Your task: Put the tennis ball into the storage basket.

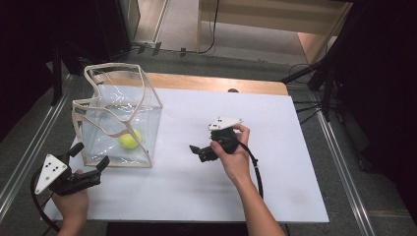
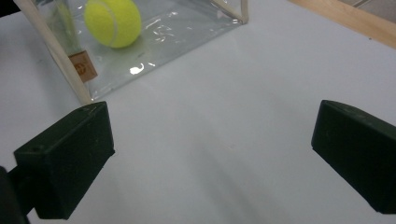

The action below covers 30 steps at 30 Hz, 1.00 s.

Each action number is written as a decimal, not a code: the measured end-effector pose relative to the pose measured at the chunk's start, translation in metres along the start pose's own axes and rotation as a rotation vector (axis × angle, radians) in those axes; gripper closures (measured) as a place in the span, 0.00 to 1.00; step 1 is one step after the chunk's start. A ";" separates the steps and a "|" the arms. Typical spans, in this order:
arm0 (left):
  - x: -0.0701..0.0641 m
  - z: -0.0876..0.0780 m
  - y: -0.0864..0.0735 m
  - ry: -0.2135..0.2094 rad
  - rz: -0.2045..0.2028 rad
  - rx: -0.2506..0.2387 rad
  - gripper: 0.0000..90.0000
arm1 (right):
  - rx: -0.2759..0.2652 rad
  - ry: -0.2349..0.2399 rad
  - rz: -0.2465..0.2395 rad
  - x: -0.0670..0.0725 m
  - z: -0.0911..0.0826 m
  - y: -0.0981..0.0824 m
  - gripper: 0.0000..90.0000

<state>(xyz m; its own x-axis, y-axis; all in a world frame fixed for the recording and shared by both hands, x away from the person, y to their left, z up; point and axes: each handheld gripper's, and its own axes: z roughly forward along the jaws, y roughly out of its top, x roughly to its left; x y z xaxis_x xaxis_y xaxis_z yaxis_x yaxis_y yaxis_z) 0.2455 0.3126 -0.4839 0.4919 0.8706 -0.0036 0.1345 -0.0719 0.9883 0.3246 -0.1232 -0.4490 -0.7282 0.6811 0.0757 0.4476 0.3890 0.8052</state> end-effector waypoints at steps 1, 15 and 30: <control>0.000 0.000 0.000 0.000 0.001 0.000 0.06 | -0.002 -0.003 0.003 -0.001 0.000 -0.003 0.00; -0.001 0.000 0.000 0.003 0.010 0.005 0.06 | -0.015 -0.066 0.055 -0.018 -0.020 -0.045 0.00; -0.002 0.000 0.000 0.003 0.019 0.012 0.06 | -0.028 -0.123 0.105 -0.032 -0.049 -0.074 0.00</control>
<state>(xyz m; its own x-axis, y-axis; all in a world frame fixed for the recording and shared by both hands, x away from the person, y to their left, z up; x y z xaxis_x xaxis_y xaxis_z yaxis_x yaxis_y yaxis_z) 0.2448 0.3110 -0.4840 0.4918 0.8706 0.0156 0.1353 -0.0941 0.9863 0.2894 -0.2037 -0.4824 -0.6085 0.7885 0.0889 0.5020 0.2958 0.8127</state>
